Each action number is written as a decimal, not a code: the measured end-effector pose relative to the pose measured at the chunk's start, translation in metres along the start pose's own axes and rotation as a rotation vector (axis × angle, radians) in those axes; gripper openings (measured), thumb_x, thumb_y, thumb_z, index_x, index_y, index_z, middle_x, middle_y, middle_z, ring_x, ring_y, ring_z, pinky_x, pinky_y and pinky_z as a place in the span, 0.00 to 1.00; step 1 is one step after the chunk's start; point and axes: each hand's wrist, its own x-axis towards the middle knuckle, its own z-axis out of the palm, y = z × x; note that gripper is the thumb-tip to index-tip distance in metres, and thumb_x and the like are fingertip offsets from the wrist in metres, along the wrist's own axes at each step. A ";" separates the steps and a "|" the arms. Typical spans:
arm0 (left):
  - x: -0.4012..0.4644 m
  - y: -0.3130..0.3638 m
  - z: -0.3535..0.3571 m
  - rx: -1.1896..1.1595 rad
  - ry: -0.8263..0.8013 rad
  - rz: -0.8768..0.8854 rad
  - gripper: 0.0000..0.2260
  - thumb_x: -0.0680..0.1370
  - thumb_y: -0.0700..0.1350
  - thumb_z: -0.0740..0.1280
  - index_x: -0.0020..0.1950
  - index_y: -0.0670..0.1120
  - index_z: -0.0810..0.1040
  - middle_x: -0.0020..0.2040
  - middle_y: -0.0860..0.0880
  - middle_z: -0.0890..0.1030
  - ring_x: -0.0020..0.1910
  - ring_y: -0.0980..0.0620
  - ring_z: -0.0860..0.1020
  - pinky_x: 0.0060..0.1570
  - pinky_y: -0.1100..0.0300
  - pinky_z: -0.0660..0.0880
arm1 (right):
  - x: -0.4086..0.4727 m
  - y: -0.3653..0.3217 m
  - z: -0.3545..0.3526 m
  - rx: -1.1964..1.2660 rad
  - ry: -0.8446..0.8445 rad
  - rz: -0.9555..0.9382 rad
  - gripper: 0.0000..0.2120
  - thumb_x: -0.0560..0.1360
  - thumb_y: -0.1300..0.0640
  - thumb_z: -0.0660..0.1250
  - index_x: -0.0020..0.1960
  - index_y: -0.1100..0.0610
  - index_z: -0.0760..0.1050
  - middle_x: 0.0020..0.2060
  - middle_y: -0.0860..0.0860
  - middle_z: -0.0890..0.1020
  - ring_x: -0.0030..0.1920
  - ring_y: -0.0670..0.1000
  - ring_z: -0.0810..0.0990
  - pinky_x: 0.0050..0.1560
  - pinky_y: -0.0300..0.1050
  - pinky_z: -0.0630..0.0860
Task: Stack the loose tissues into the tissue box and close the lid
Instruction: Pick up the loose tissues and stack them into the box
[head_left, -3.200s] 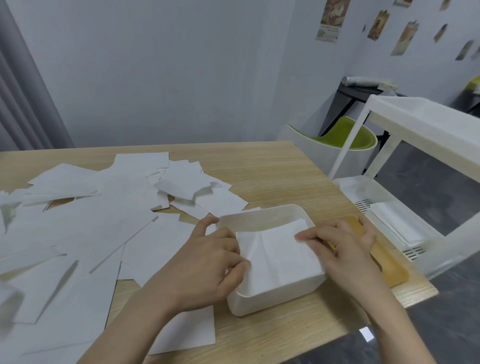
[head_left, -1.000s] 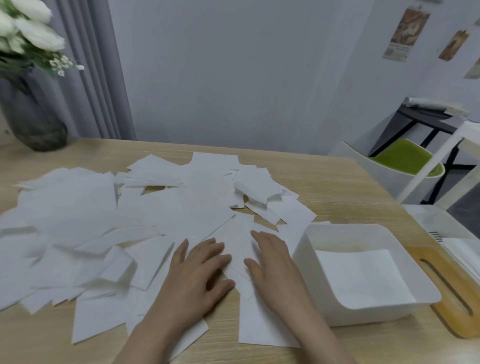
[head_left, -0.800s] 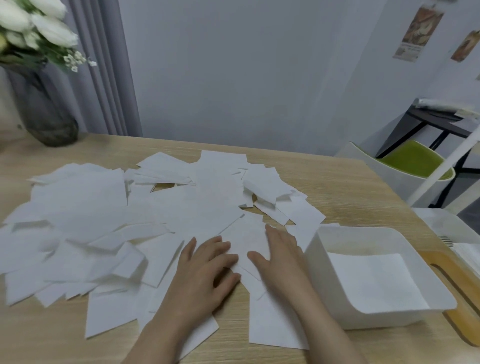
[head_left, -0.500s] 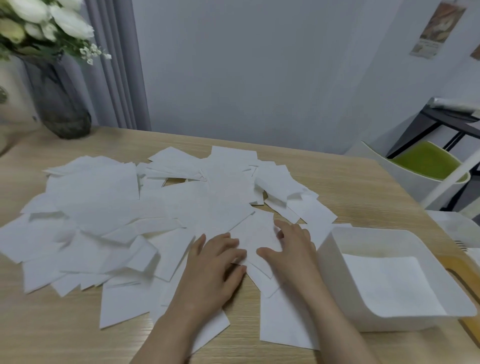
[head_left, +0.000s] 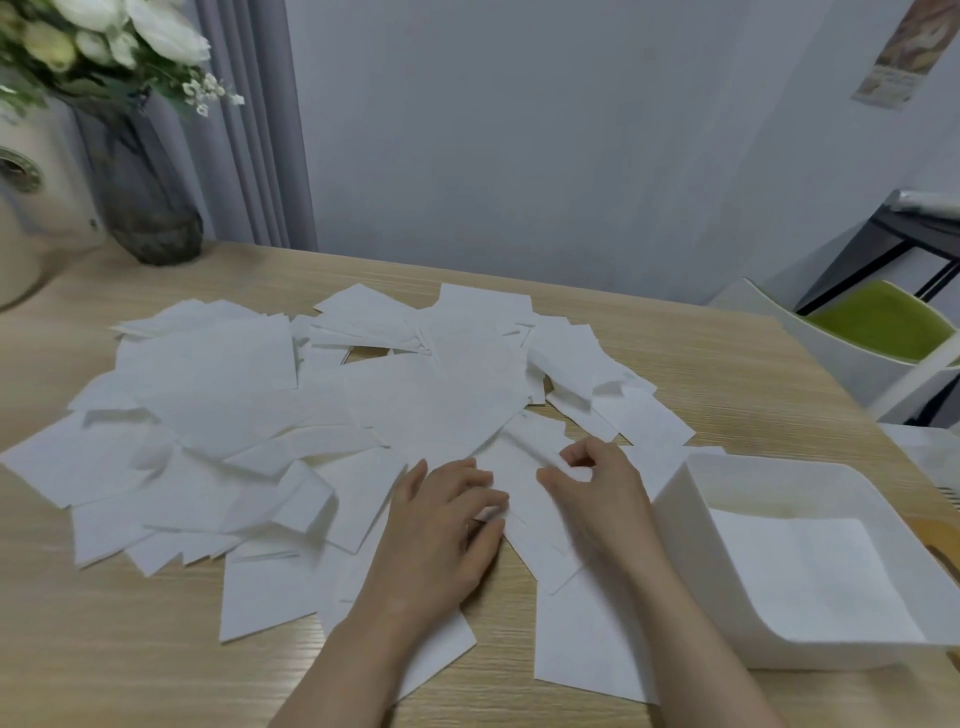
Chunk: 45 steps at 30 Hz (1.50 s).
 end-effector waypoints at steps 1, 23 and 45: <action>0.000 0.000 -0.001 -0.004 0.008 -0.004 0.11 0.76 0.54 0.62 0.52 0.55 0.82 0.56 0.58 0.79 0.65 0.62 0.70 0.70 0.49 0.58 | -0.001 0.000 0.000 0.008 0.025 -0.011 0.07 0.71 0.52 0.69 0.46 0.48 0.72 0.48 0.40 0.77 0.48 0.42 0.75 0.43 0.41 0.69; 0.001 -0.001 -0.004 0.110 -0.068 -0.013 0.20 0.74 0.55 0.61 0.62 0.49 0.80 0.59 0.54 0.80 0.64 0.58 0.69 0.69 0.51 0.55 | -0.054 0.014 -0.006 0.141 0.111 0.058 0.07 0.76 0.55 0.67 0.39 0.54 0.76 0.41 0.48 0.78 0.40 0.45 0.76 0.39 0.41 0.68; 0.018 0.043 -0.036 -0.604 -0.075 -0.443 0.07 0.80 0.48 0.67 0.50 0.56 0.85 0.48 0.61 0.85 0.52 0.64 0.80 0.55 0.68 0.73 | -0.086 -0.007 0.008 0.746 0.135 0.190 0.05 0.81 0.61 0.60 0.46 0.59 0.72 0.23 0.56 0.75 0.17 0.51 0.66 0.19 0.38 0.64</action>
